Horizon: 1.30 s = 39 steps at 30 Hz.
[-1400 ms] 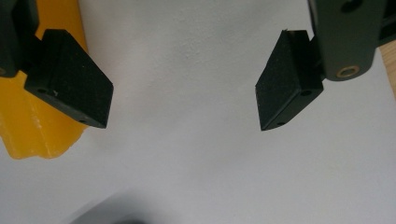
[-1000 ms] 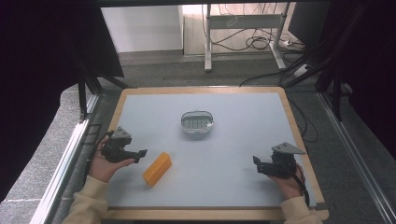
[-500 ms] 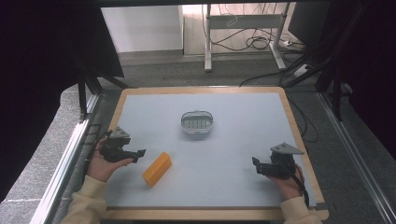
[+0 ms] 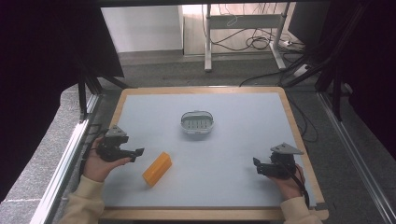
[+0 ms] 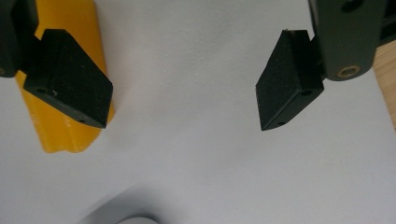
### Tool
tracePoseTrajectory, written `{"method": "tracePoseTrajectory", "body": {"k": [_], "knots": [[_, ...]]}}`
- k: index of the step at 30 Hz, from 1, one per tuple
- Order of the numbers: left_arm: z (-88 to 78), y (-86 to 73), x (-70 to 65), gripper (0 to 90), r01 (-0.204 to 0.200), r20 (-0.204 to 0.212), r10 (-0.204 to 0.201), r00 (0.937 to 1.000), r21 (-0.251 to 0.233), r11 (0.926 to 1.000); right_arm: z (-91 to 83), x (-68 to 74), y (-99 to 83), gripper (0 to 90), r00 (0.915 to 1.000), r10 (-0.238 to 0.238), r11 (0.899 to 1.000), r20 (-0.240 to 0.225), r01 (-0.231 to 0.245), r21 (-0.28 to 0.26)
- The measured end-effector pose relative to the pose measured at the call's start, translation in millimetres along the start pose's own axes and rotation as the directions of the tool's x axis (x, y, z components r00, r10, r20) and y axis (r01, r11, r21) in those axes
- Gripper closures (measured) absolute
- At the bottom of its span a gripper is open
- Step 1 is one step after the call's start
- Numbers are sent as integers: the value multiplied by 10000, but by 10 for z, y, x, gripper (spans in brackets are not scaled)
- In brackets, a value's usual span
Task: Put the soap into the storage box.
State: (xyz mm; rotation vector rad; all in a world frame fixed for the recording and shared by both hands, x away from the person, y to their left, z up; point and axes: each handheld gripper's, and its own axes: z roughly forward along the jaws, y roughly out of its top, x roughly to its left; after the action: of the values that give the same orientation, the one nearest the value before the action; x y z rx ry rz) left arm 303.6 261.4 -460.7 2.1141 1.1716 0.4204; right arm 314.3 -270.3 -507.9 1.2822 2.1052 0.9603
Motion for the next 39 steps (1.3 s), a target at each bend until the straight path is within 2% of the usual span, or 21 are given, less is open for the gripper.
{"method": "tracePoseTrajectory", "body": {"k": [3, 10, 17, 18, 19, 23, 28, 32, 39], "knots": [[-40, 24, -31, 199, -72, 111, 69, 9999, 294, 9995, 3, 4, -2, 125, 10000, -50, 10000, 28, 50, 24], [-91, 65, -108, 202, -271, 274, 258, 9993, 494, 9984, 16, 18, -4, 125, 9998, -198, 9998, 65, 198, 83], [-130, 100, -179, 211, -322, 526, 301, 9982, 413, 9986, 15, 37, -3, 125, 9992, -407, 9991, -6, 407, 106], [-137, 104, -193, 212, -251, 646, 229, 9976, 333, 9991, 19, 43, -3, 124, 9989, -459, 9989, 9, 459, 113], [-161, 120, -214, 217, -260, 1014, 245, 9945, 137, 9996, 24, 52, -6, 124, 9987, -508, 9986, 2, 508, 176], [-184, 139, -251, 221, -342, 981, 337, 9946, 39, 9994, 26, 48, -8, 125, 9987, -505, 9985, 9, 504, 192], [-206, 156, -294, 224, -378, 1169, 383, 9924, -64, 9993, 25, 47, -8, 125, 9987, -502, 9985, 21, 502, 196], [-207, 177, -339, 232, -213, 1465, 203, 9890, 50, 9998, 28, 46, -9, 125, 9986, -537, 9983, 34, 536, 217], [-142, 197, -449, 235, -322, 1468, 265, 9888, 364, 9988, 20, 49, -9, 125, 9987, -508, 9985, 89, 506, 214]]}}
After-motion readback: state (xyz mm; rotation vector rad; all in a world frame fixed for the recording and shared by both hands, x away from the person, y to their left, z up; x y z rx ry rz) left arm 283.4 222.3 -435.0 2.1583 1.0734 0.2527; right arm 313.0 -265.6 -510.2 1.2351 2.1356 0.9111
